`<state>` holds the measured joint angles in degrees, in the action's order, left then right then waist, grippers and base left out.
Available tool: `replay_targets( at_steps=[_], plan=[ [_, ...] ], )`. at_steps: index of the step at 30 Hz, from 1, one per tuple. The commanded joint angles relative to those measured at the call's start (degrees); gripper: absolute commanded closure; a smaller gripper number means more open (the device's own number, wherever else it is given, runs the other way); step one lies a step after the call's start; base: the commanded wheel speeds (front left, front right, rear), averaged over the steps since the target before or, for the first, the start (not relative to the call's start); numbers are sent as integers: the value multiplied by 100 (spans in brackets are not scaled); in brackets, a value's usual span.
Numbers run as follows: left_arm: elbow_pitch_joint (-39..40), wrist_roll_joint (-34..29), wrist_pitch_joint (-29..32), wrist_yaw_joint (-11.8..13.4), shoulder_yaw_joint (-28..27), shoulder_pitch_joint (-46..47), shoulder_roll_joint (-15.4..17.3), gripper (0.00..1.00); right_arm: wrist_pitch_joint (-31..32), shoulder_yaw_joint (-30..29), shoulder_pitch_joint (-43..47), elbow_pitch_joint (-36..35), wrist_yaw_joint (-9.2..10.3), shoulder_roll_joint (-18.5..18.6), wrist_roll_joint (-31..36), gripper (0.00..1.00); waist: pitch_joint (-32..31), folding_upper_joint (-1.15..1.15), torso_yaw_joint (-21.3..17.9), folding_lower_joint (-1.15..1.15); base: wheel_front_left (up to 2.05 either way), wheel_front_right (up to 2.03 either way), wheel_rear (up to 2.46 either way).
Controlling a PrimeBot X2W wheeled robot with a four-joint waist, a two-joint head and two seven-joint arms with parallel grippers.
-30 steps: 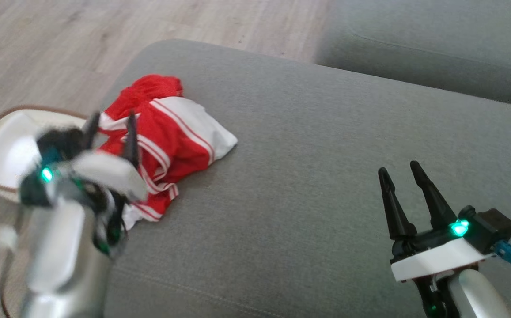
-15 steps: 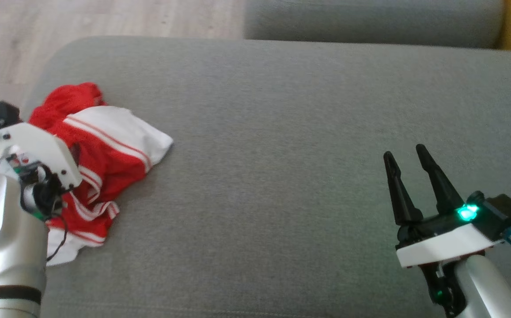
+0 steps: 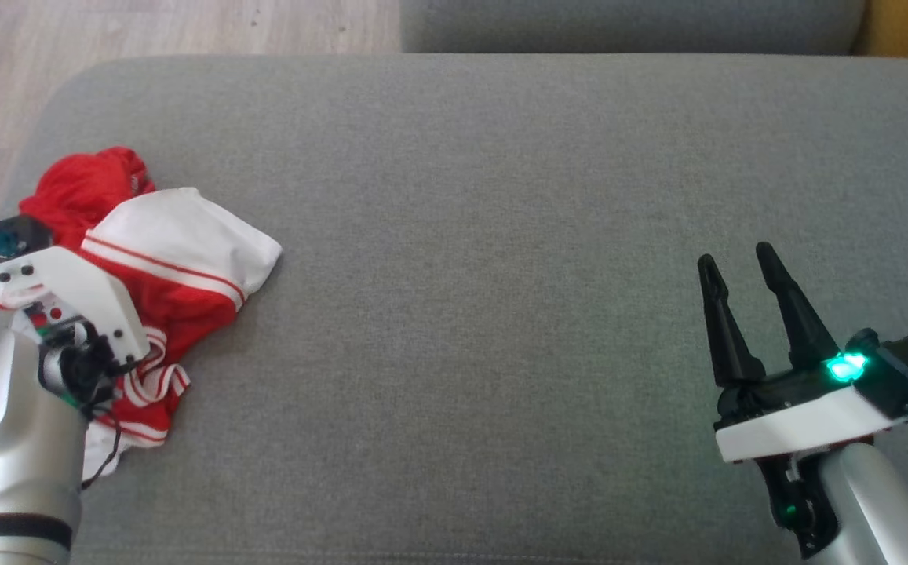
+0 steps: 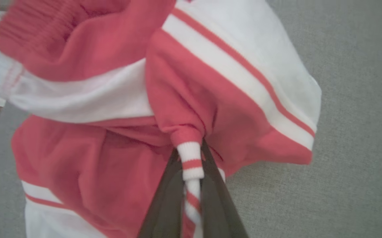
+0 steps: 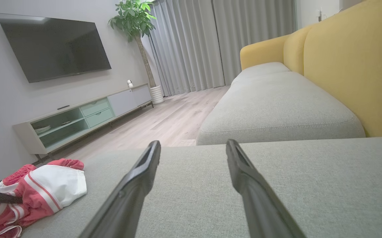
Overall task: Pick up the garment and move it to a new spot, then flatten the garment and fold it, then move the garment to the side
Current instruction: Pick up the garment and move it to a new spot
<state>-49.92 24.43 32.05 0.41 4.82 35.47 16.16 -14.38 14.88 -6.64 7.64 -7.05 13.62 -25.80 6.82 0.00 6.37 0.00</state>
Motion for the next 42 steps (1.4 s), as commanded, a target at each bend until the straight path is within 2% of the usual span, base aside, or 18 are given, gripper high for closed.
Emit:
replay_targets(
  at_steps=[1, 6, 9, 13, 17, 20, 21, 26, 30, 35, 41, 42],
  plan=[
    [250, -2, -88, -38, -152, 318, 334, 100, -62, 71, -202, -168, -44, 73, -3, 0, -66, 0, 45, 0, 0, 0, 0],
    [679, -80, -195, -223, 18, 513, 354, 100, -62, 49, -122, -115, -44, 6, 1, 0, -298, 0, 131, 0, 0, 0, 0],
    [1141, -178, -171, -307, 177, 691, 364, 100, -62, -190, -37, -104, -44, 12, -22, 0, -455, 0, 142, 0, 0, 0, 0],
    [1934, -269, -143, -344, 326, 921, 356, 100, -62, -481, 51, -135, -44, 74, 0, 0, -625, 0, 33, 0, 0, 0, 0],
    [2719, -228, -105, -417, 453, 1141, 227, 100, -62, -522, 69, -209, -44, 67, 45, 0, -721, 0, -187, 0, 0, 0, 0],
    [3149, -107, -175, -464, 528, 1302, 4, 100, -62, -428, 29, -243, -44, 1, 53, 0, -752, 0, -421, 0, 0, 0, 0],
    [3333, 69, -252, -515, 574, 1388, -228, 100, -62, -357, -7, -244, -44, -46, 49, 0, -769, 0, -603, 0, 0, 0, 0],
    [3619, 556, -583, -650, 709, 1543, -810, 100, -62, -269, -70, -239, -44, -100, 41, 0, -776, 0, -1085, 0, 0, 0, 0],
    [3523, 743, -794, -705, 938, 1454, -1037, 100, -62, -265, -69, -240, -44, -99, 25, 0, -730, 0, -1405, 0, 0, 0, 0],
    [3109, 860, -1021, -749, 1234, 1020, -1107, 100, -62, -207, -59, -241, -44, -88, -16, 0, -637, 0, -1646, 0, 0, 0, 0],
    [1936, 644, -2004, -780, 1546, 464, -809, 100, -62, -114, -95, -258, -44, -73, -63, 0, -468, 0, -1801, 0, 0, 0, 0],
    [1386, 725, -2248, -785, 1597, 346, -742, 100, -62, -81, -130, -251, -44, -59, -83, 0, -432, 0, -1811, 0, 0, 0, 0]
  ],
)
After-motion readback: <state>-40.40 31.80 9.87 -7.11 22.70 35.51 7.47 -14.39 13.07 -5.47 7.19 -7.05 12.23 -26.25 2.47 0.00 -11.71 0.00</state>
